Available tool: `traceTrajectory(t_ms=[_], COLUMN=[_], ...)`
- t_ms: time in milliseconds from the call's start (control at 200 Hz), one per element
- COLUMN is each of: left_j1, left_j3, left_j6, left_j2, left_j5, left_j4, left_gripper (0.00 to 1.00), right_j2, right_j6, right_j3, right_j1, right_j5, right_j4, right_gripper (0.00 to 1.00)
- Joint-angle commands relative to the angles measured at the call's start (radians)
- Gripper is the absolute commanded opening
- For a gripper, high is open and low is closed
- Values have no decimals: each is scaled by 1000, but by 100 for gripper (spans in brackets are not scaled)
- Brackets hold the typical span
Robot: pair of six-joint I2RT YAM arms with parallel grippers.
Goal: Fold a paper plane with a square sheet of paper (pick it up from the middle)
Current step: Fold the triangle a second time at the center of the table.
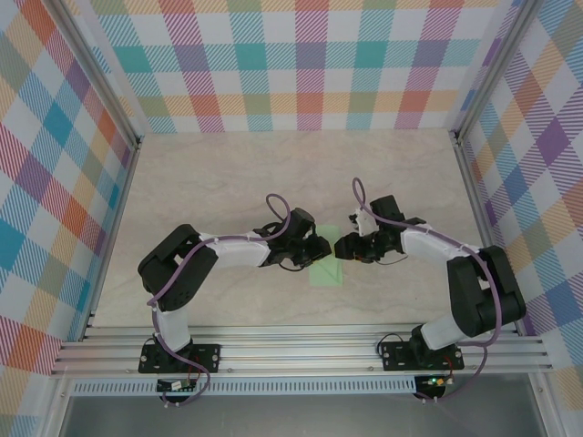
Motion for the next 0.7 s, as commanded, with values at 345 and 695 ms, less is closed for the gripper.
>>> traceTrajectory(t_ms=[345, 695], left_j1=[-15, -15], left_j3=[-2, 9], left_j6=[-4, -1], left_j2=[-29, -28], left_j5=[-10, -1], left_j4=[4, 1], left_gripper=[29, 29], right_j2=[113, 138], right_j6=[17, -3], right_j3=[-2, 23], right_j1=[2, 2], right_j5=[-85, -73], right_j4=[79, 76], right_gripper=[39, 21])
